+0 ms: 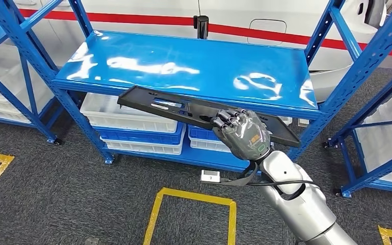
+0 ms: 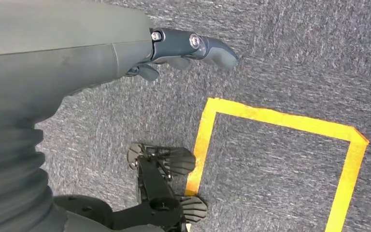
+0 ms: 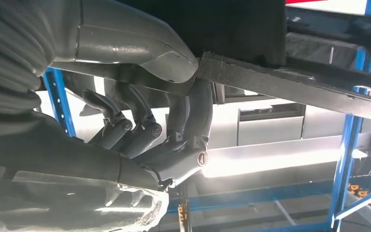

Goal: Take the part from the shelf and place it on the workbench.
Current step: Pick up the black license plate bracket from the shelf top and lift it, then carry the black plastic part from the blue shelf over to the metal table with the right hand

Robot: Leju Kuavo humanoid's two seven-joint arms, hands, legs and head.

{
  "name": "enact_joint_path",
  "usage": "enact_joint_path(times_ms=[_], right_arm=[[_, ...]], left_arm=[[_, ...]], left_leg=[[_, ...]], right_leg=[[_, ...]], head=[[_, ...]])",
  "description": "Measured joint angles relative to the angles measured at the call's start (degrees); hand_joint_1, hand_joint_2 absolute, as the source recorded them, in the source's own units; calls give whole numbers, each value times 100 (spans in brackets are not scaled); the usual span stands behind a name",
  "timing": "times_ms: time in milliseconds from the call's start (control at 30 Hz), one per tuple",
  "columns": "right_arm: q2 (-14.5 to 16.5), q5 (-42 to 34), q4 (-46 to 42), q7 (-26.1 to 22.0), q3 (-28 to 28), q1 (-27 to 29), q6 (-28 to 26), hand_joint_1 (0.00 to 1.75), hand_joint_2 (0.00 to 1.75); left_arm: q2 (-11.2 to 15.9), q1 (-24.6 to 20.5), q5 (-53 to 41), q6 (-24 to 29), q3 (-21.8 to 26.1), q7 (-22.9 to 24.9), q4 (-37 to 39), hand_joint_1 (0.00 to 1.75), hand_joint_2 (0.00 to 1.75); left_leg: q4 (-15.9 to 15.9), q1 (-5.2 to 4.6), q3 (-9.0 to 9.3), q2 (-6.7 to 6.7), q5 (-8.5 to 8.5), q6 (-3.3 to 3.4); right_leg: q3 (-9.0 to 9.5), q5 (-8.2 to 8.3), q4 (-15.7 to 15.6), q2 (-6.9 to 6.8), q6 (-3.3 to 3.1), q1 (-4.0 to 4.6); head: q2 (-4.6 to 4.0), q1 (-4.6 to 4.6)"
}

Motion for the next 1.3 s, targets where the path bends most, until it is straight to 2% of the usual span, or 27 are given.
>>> enact_joint_path(times_ms=[33, 100, 167, 200, 233, 267, 333, 367, 400, 467, 500, 533, 600, 633, 667, 700, 767, 833, 867, 933, 1000, 1067, 1133, 1200, 1233, 1267, 1300], right_arm=[[-4, 0, 2, -2, -9, -5, 0, 169, 175], [-7, 7, 6, -3, -22, -4, 0, 169, 175], [-7, 25, 14, -3, -27, 18, 0, 169, 175], [-7, 34, 20, -3, -27, 27, 0, 169, 175], [-7, 40, 24, -3, -29, 33, 0, 169, 175], [-7, 44, 26, -3, -33, 33, 0, 169, 175], [1, 52, 27, -3, -50, 21, 0, 169, 175], [6, 60, 27, -3, -61, 16, 0, 169, 175], [13, 69, 28, -3, -68, 17, 0, 169, 175], [20, 86, 30, -3, -74, 25, 0, 169, 175], [26, 93, 31, -3, -73, 27, 0, 169, 175], [34, 100, 31, -3, -73, 27, 0, 169, 175], [52, 118, 32, -3, -73, 31, 1, 169, 175], [59, 125, 32, -3, -73, 35, 1, 169, 175], [63, 130, 32, -3, -73, 40, 2, 169, 175], [66, 132, 32, -3, -73, 44, 2, 169, 175], [67, 136, 32, -3, -74, 49, 2, 169, 175], [69, 137, 30, -3, -78, 47, 2, 169, 175], [74, 138, 28, -3, -81, 43, 2, 169, 175], [88, 141, 27, -3, -84, 39, 2, 169, 175], [94, 145, 27, -3, -89, 37, 3, 169, 175], [91, 153, 28, -3, -97, 30, 8, 169, 175], [92, 163, 34, -3, -101, 24, 37, 169, 175], [96, 169, 51, -3, -102, 18, 80, 169, 175], [98, 172, 60, -3, -102, 10, 94, 169, 175], [99, 173, 67, -3, -102, -4, 99, 169, 175], [101, 174, 71, -3, -104, -28, 101, 169, 175]], left_arm=[[-4, -6, -2, -1, 0, 0, -1, 0, 175], [-8, -13, -9, -1, 1, 0, -3, 0, 175], [-10, -13, -18, -1, 2, 0, -4, 0, 175], [-13, -13, -20, -2, 1, 0, -4, 0, 175], [-16, -13, -23, -2, 1, 0, -4, 0, 175], [-20, -13, -25, -2, 1, 0, -4, 0, 175], [-26, -13, -28, -1, 2, 0, -5, 0, 175], [-26, -13, -30, -2, 2, -1, -5, 0, 175], [-25, -12, -32, -3, 3, -2, -6, 0, 175], [-20, -9, -36, -6, 5, -4, -6, 0, 175], [-16, -6, -36, -7, 8, -4, -6, 0, 175], [-14, -3, -38, -8, 10, -4, -6, 0, 175], [-11, -2, -44, -10, 15, -4, -5, 0, 175], [-11, -2, -47, -12, 16, -4, -5, 0, 175], [-11, -3, -48, -14, 18, -4, -5, 0, 175], [-11, -3, -48, -14, 19, -4, -5, 0, 175], [-9, -6, -48, -15, 20, -4, -6, 0, 175], [-1, -15, -51, -16, 20, -7, -8, 0, 175], [3, -18, -54, -16, 21, -10, -9, 0, 175], [10, -20, -56, -16, 21, -15, -10, 0, 175], [9, -26, -56, -16, 22, -15, -10, 0, 175], [4, -40, -55, -15, 23, -15, -10, 0, 175], [-1, -49, -54, -14, 24, -16, -10, 0, 175], [-9, -49, -57, -14, 24, -16, -10, 0, 175], [-14, -50, -62, -15, 24, -15, -10, 0, 175], [-18, -50, -69, -15, 24, -15, -10, 0, 175], [-22, -50, -79, -15, 24, -14, -11, 0, 175]], left_leg=[[-50, 12, -46, 14, 83, 37], [-68, 10, -184, 27, 204, 80], [-63, 0, -335, 32, 313, 72], [-59, -2, -404, 32, 365, 62], [-55, -3, -468, 31, 413, 47], [-44, -4, -523, 28, 457, 26], [-5, -29, -617, 27, 532, -28], [21, -43, -648, 28, 566, -59], [39, -56, -672, 30, 598, -87], [78, -42, -716, 26, 618, -142], [155, -25, -763, 18, 518, -175], [334, -5, -839, 9, 320, -212], [1042, 30, -1070, -4, -246, -287], [1440, 41, -1172, -6, -454, -312], [1718, 49, -1209, -6, -544, -325], [1774, 52, -1129, -6, -510, -323], [1222, 52, -644, -11, -269, -283], [486, 27, -141, -34, -199, -209], [289, 4, -24, -44, -208, -175], [211, -44, -16, -43, -165, -102], [100, -19, -37, -13, -44, -2], [1, 6, -116, 17, 109, 94], [-5, -11, -272, 25, 225, 120], [1, -17, -440, 28, 347, 100], [5, -15, -521, 29, 409, 85], [9, -14, -591, 28, 465, 65], [18, -15, -653, 26, 517, 38]], right_leg=[[-111, -166, 210, 3, -28, 11], [-404, -644, 979, 4, -103, 4], [-545, -907, 1615, 4, -70, -1], [-466, -893, 1642, 3, -20, -4], [-268, -804, 1428, 2, 35, -8], [27, -699, 1027, -2, 74, -15], [626, -607, 177, -1, 72, -5], [778, -610, -74, 6, 48, 6], [831, -620, -171, 14, 20, 20], [744, -573, -155, 18, -56, -21], [716, -532, -148, 13, -118, -48], [674, -482, -150, 7, -179, -72], [567, -377, -141, -1, -256, -61], [498, -330, -129, -1, -262, -50], [426, -286, -109, -1, -260, -40], [353, -249, -82, 2, -252, -33], [240, -200, -25, 11, -226, -25], [182, -148, -2, 10, -176, -18], [173, -119, -3, 6, -143, -16], [166, -50, -31, -2, -61, -13], [95, -74, 13, -1, -19, 11], [-104, -373, 367, 4, -70, 26], [-364, -815, 1091, 6, -116, 7], [-434, -948, 1605, 6, -39, -11], [-327, -857, 1581, 5, 30, -20], [-119, -718, 1340, 4, 91, -31], [183, -623, 921, 1, 119, -41]], head=[[0, 10], [0, 24], [0, 26], [0, 28], [0, 28], [0, 31], [0, 26], [0, 21], [0, 12], [0, 5], [0, 1], [0, 1], [0, -1], [0, 0], [0, 1], [0, 0], [0, -3], [0, 5], [0, 2], [0, -5], [0, -7], [0, 11], [0, 25], [0, 28], [0, 33], [0, 34], [0, 37]])
